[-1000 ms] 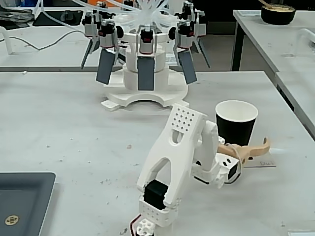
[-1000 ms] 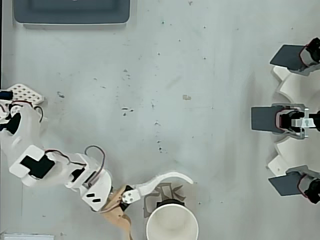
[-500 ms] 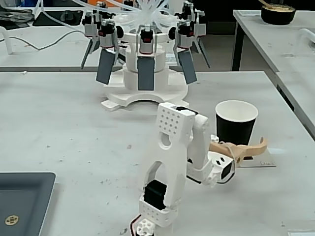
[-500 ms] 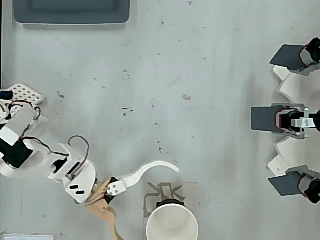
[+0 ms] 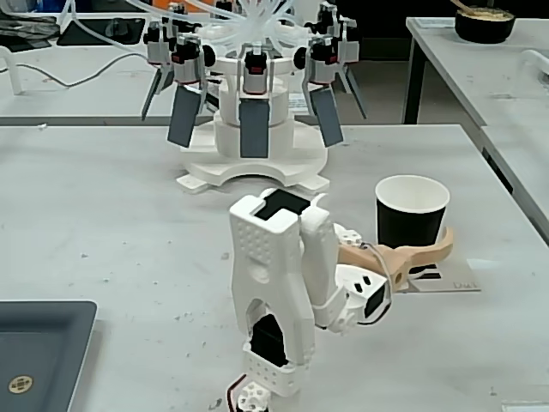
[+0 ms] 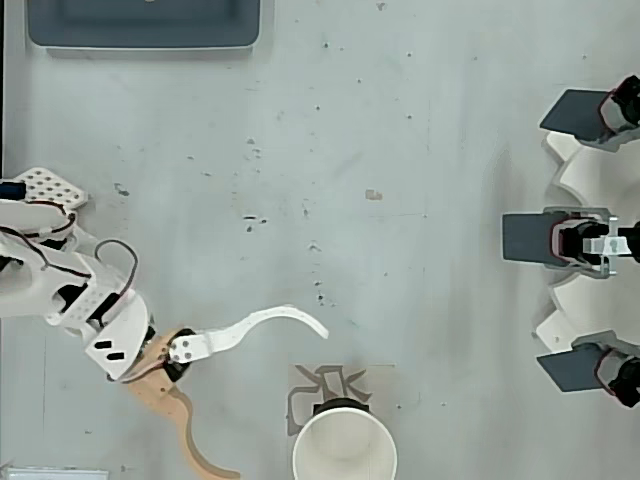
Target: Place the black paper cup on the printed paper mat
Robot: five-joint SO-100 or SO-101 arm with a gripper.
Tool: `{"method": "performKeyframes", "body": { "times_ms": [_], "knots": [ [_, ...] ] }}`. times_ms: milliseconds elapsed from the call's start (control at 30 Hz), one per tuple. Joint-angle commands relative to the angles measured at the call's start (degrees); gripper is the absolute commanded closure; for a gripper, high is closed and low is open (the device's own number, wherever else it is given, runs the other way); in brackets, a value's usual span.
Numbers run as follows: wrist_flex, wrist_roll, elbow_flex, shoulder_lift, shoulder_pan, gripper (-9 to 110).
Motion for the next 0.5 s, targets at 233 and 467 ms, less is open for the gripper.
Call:
{"method": "performKeyframes", "body": {
  "times_ms": [233, 467],
  "knots": [
    [-5.36, 0.35, 6.77, 13.01, -3.52, 67],
    [-7.21, -0.44, 6.94, 15.64, -9.93, 76]
  ]
}}
